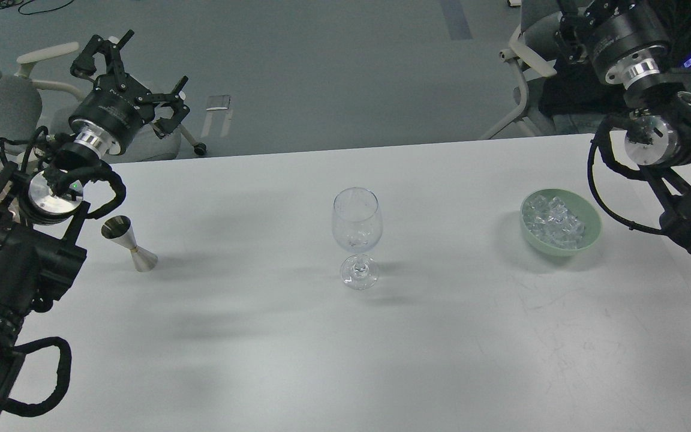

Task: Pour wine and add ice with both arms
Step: 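Lower the left gripper toward the metal jigger cup, then grasp the metal jigger cup with the left gripper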

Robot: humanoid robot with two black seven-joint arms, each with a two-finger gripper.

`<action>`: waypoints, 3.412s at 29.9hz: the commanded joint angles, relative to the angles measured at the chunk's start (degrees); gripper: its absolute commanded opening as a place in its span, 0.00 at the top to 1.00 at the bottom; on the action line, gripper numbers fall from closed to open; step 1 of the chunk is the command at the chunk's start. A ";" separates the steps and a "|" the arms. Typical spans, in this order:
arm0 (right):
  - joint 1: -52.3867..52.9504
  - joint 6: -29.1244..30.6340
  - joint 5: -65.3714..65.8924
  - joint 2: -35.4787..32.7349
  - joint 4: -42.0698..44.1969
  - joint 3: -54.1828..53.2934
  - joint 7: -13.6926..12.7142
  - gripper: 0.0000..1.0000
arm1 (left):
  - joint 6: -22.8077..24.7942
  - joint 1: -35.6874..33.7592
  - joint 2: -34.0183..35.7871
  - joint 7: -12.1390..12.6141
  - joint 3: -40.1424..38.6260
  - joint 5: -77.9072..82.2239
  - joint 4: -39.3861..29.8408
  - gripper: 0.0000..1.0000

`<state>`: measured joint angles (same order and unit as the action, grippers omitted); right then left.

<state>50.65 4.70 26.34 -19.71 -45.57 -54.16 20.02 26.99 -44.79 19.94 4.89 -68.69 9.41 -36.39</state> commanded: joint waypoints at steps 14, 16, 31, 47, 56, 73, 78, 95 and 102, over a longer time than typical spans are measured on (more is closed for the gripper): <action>-0.99 1.19 -0.32 1.25 -0.49 0.20 -1.55 0.00 | 0.52 -0.30 -0.16 0.47 0.13 0.17 -0.26 0.02; -0.99 1.28 -1.11 1.25 -0.57 0.20 -2.96 0.00 | 0.17 -0.30 -0.16 0.47 0.13 0.17 -0.44 0.02; -2.05 3.91 -6.30 0.90 -0.75 0.29 -10.17 0.00 | 1.01 2.06 0.01 -3.04 0.22 0.52 -0.96 0.02; -2.31 5.32 -6.21 -2.44 -2.33 2.48 -10.35 0.00 | 0.87 8.92 5.63 3.10 1.45 1.23 -15.99 0.04; -2.84 4.79 -6.21 -2.44 -2.51 2.48 -10.35 0.00 | -8.79 21.20 16.08 4.94 -2.93 -12.12 -32.40 0.05; -2.93 4.53 -5.77 -1.65 -2.42 3.01 -10.44 0.00 | -17.41 58.93 9.43 9.96 -26.94 -24.00 -54.31 0.04; -2.93 3.92 -5.77 -1.74 -2.42 3.01 -10.44 0.00 | -18.81 60.17 1.79 10.22 -26.94 -22.95 -53.79 0.03; -3.45 3.13 -5.60 -1.91 -2.33 3.10 -10.61 0.00 | -19.43 50.42 -12.20 10.58 -27.81 -16.35 -36.30 0.02; -3.72 2.86 -5.60 -1.74 -2.33 3.27 -10.61 0.00 | -17.68 45.93 -12.64 10.49 -30.45 -14.95 -29.28 0.02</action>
<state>46.95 7.58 20.74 -21.47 -47.90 -51.06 9.40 8.02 2.79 7.68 15.40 -98.75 -5.65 -68.32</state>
